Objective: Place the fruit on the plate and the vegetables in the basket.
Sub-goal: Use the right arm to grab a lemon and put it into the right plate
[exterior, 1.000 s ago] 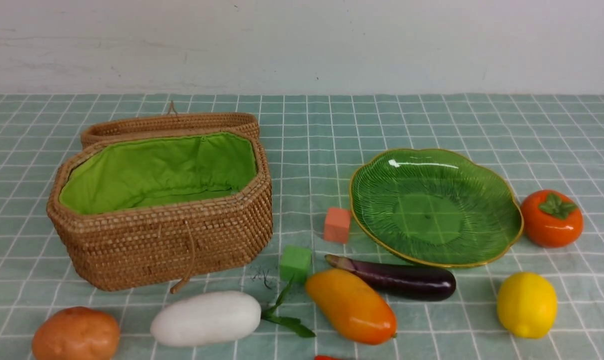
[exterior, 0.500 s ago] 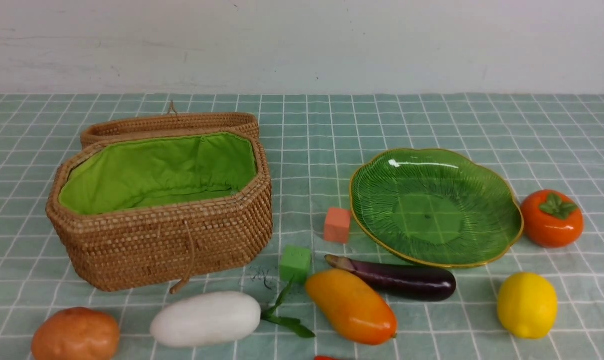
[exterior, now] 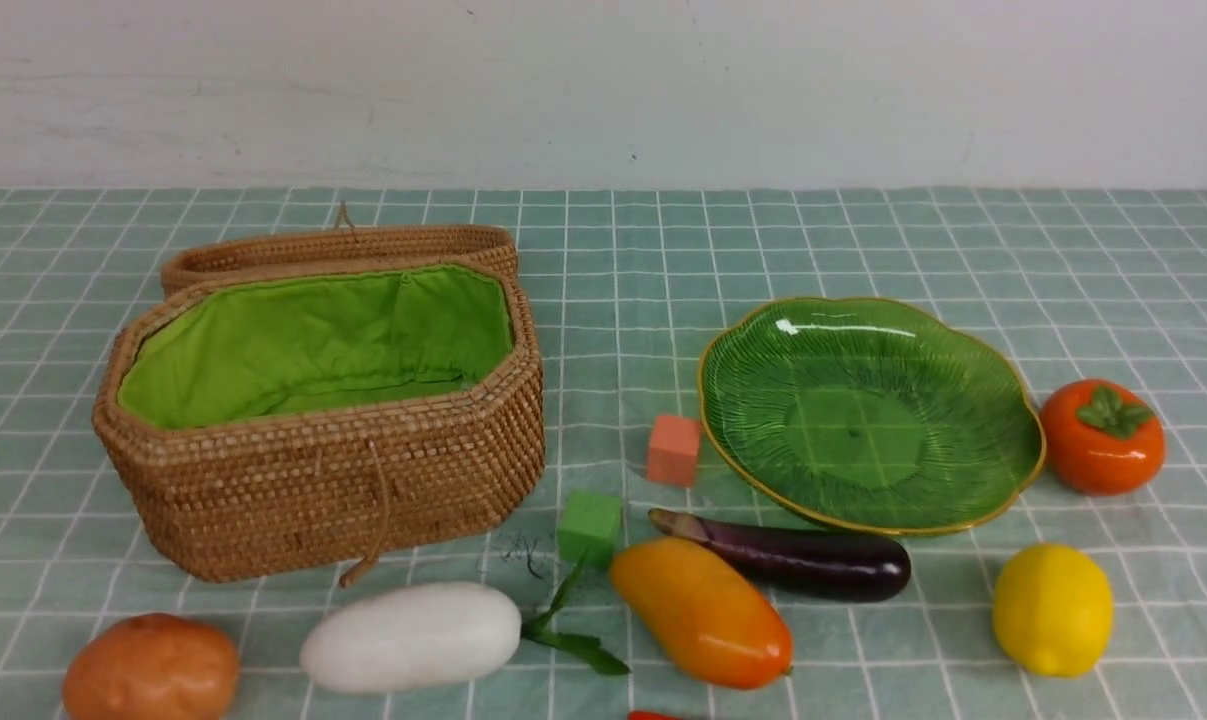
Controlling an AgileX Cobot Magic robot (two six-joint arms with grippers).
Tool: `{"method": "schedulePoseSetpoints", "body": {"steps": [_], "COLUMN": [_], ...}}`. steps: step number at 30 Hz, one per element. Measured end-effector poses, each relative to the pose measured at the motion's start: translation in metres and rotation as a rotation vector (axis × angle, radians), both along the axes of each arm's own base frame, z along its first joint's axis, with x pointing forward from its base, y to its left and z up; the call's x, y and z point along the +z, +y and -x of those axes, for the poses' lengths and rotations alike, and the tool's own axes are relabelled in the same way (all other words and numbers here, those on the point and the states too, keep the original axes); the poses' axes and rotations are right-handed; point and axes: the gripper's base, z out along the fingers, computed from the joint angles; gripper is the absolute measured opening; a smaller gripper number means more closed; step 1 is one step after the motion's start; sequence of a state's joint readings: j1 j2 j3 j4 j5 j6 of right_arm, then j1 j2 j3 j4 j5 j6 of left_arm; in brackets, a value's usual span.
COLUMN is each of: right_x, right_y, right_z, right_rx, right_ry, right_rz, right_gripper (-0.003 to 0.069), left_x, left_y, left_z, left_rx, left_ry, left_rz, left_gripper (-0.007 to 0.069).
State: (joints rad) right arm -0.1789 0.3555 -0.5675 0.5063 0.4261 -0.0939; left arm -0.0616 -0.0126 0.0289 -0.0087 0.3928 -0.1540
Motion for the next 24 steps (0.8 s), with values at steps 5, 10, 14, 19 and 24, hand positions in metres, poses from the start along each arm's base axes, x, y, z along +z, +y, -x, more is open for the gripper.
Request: {"method": "schedulePoseSetpoints", "body": {"steps": [5, 10, 14, 19, 24], "right_x": [0.010, -0.005, -0.016, -0.025, -0.029], "right_y": [-0.007, -0.009, -0.007, -0.006, -0.006], "right_z": [-0.038, -0.057, -0.062, -0.067, -0.071], "right_rx": [0.044, 0.080, 0.130, 0.163, 0.167], "right_ry": [0.305, 0.456, 0.567, 0.657, 0.683], "right_rz": [0.143, 0.124, 0.088, 0.072, 0.065], "right_gripper": [0.0242, 0.0242, 0.0242, 0.0269, 0.0334], "left_x": [0.000, 0.000, 0.000, 0.000, 0.000], "left_y": [0.000, 0.000, 0.000, 0.000, 0.000], "left_z": [0.000, 0.000, 0.000, 0.000, 0.000], "left_rx": [0.000, 0.000, 0.000, 0.000, 0.000], "left_ry": [0.000, 0.000, 0.000, 0.000, 0.000], "left_rz": [0.000, 0.000, 0.000, 0.000, 0.000], "left_gripper": [0.0239, 0.0239, 0.0239, 0.0239, 0.0239]}}
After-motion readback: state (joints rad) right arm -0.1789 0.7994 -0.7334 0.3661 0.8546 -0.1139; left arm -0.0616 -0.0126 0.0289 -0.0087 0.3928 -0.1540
